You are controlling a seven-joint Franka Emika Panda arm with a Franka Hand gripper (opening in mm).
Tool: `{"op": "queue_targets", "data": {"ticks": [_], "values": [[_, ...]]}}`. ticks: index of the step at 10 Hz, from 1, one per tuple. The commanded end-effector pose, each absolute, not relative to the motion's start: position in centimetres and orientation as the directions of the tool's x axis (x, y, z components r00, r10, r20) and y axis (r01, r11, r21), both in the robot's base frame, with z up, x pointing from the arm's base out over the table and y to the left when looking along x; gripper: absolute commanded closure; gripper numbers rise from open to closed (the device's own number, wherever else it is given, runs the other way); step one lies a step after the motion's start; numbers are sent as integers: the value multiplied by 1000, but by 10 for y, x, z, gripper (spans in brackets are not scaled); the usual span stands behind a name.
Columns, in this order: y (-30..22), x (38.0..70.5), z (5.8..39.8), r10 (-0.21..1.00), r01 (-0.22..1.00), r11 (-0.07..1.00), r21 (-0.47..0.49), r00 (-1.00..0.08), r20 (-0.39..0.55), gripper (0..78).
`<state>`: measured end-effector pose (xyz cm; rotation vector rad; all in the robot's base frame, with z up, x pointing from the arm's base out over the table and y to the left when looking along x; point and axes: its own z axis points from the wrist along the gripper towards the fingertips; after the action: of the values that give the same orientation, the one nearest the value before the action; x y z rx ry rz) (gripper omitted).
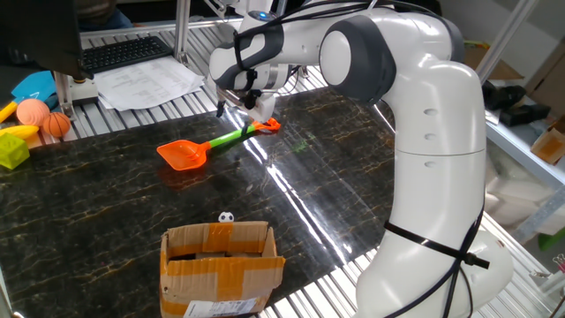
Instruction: Use a shovel to scoop up an object
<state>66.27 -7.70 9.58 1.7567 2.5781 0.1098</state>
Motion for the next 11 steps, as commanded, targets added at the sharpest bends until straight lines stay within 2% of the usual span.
{"op": "queue_targets", "data": {"ticks": [1,11], "values": [[-80,637,74,953,951,302,62,-302,-5,1],[-78,637,64,955,952,297,72,-297,-9,1]]}}
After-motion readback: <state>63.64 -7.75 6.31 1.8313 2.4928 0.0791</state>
